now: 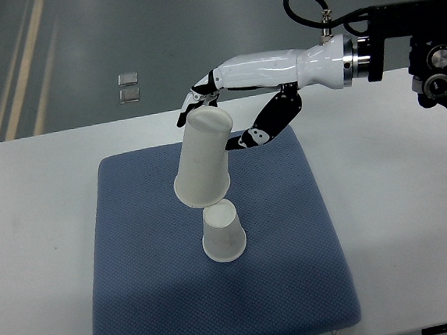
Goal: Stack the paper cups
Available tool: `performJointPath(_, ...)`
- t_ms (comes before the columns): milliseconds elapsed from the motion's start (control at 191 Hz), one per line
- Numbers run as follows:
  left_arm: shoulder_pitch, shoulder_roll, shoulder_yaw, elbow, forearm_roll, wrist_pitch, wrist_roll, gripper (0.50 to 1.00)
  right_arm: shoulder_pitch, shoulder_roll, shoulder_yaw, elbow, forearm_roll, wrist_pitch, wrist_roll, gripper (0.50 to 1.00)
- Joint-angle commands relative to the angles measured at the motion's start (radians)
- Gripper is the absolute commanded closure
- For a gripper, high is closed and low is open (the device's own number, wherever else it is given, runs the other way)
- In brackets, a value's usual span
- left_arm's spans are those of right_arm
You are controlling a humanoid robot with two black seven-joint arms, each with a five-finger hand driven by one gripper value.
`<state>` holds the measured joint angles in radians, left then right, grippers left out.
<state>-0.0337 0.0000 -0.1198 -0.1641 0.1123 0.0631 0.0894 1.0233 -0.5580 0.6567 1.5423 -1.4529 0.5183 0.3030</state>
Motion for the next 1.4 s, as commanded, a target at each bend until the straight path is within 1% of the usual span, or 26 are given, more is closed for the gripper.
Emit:
performJointPath(0, 0.0, 0.0, 0.0, 0.0, 0.001, 0.0, 0.0, 0.5, -0.026, 0.021, -0.002, 0.004, -0.072, -0.003, 0.001, 0.906)
performJointPath(345, 0.0, 0.0, 0.0, 0.0, 0.0, 0.0, 0.0, 0.5, -0.088, 0.059, -0.003, 0.024, -0.216, -0.017, 0.001, 0.91)
performJointPath(497, 0.0, 0.0, 0.0, 0.0, 0.001, 0.0, 0.0, 0.5, -0.094, 0.076, -0.006, 0.022, -0.245, -0.052, -0.002, 0.91)
performJointPath(853, 0.0, 0.0, 0.0, 0.0, 0.0, 0.0, 0.0, 0.5, -0.1, 0.076, -0.023, 0.022, -0.316, -0.052, -0.002, 0.901)
performJointPath(1397, 0.0, 0.0, 0.0, 0.0, 0.0, 0.0, 0.0, 0.5, -0.115, 0.075, -0.043, 0.019, -0.345, -0.053, -0.002, 0.893)
